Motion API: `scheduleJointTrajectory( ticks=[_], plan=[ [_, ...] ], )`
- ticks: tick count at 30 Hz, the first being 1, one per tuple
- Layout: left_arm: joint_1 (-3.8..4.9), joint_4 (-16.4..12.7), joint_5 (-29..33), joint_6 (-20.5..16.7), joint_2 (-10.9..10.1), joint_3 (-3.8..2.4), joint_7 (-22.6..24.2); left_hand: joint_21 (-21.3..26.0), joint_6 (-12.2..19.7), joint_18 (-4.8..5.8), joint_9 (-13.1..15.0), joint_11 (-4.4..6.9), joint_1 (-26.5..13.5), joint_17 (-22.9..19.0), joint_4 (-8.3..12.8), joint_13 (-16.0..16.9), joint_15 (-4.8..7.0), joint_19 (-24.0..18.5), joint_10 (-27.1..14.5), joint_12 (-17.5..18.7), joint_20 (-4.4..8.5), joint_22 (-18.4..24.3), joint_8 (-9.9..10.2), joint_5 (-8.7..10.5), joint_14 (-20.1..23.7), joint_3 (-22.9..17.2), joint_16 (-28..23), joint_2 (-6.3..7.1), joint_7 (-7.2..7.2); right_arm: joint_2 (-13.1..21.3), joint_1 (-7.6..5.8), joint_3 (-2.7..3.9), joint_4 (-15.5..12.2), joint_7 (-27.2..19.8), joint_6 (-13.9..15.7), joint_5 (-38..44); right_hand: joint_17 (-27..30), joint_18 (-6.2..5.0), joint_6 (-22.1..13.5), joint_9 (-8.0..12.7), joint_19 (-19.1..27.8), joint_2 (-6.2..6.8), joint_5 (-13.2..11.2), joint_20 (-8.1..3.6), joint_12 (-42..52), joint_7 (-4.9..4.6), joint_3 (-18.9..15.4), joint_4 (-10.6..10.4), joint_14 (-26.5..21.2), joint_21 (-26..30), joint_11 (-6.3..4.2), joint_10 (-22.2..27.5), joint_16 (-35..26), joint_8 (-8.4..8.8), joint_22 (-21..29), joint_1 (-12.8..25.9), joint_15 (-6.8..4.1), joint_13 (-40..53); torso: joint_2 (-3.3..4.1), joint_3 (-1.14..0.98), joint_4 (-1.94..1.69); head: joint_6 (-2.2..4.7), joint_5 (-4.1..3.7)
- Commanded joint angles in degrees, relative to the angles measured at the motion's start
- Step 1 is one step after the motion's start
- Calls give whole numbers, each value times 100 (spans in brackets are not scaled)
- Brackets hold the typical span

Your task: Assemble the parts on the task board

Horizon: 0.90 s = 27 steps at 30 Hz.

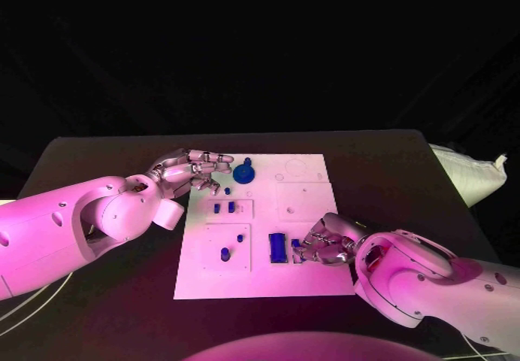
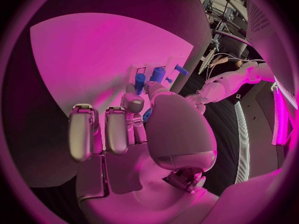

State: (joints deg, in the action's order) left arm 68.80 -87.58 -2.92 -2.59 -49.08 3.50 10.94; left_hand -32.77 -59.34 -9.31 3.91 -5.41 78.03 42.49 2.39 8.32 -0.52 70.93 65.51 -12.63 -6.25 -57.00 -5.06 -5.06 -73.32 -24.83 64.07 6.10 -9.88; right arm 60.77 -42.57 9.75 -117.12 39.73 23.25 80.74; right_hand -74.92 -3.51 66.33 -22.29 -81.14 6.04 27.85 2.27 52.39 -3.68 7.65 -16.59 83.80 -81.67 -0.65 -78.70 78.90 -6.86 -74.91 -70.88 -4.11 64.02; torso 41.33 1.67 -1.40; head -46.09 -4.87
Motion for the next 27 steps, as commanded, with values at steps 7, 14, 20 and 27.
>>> scheduleJointTrajectory(
  ticks=[7, 14, 20, 27],
  plan=[
    [0, -15, -39, 161, 14, -3, -16, 21, 44, -78, 0, 2, 27, -7, 29, 7, -14, -36, -49, -29, -16, 5, -16, -20, 40, 11, -26, -24, 10, -25, 1, -1, -24, 32, -257, 152, -202, 39, 53, -18, -52, -20, 44, -2, 71, 0, -54, 3, 382, -23, -4, -48, 53, -4, -300, 87, -18, 42, 5, -5, -3, 3, 24],
    [0, -15, -58, 168, 17, -3, -23, 22, 44, -78, 0, 1, 30, -6, 31, 7, -13, -36, -51, -30, -16, 5, -16, -21, 40, 11, -25, -24, 10, -18, 1, -1, -18, 31, -239, 166, -197, 41, 56, -34, -54, -58, 19, -7, 75, -1, -214, -10, 380, -26, -2, -49, 48, -2, -306, 269, -19, 56, 1, -6, 5, -3, 22],
    [0, -9, -69, 182, 22, -3, -35, 22, 44, -78, 0, 1, 30, -6, 31, 7, -13, -36, -51, -30, -16, 5, -16, -21, 40, 11, -25, -24, 10, -10, 0, -1, -18, 27, -194, 202, -144, 28, 18, -63, -12, -129, -1259, 4, -31, -8, -719, -5, 364, 16, 14, 7, -4, 23, -256, 779, -9, 14, -1, -7, -5, -7, 6],
    [0, -1, -134, 216, 18, -3, -61, 19, 52, -78, -2, -1, 36, -16, 40, 9, -14, -35, -58, -35, -15, 3, -15, -19, 45, 15, -30, -16, 5, 23, 1, -1, -63, 20, -230, 245, -132, 24, 7, -88, 0, -148, -1564, 12, -42, -13, -944, -1, 362, 29, 19, 24, -19, 24, -245, 800, -1, 20, -4, -10, 4, -4, 5]
  ],
)
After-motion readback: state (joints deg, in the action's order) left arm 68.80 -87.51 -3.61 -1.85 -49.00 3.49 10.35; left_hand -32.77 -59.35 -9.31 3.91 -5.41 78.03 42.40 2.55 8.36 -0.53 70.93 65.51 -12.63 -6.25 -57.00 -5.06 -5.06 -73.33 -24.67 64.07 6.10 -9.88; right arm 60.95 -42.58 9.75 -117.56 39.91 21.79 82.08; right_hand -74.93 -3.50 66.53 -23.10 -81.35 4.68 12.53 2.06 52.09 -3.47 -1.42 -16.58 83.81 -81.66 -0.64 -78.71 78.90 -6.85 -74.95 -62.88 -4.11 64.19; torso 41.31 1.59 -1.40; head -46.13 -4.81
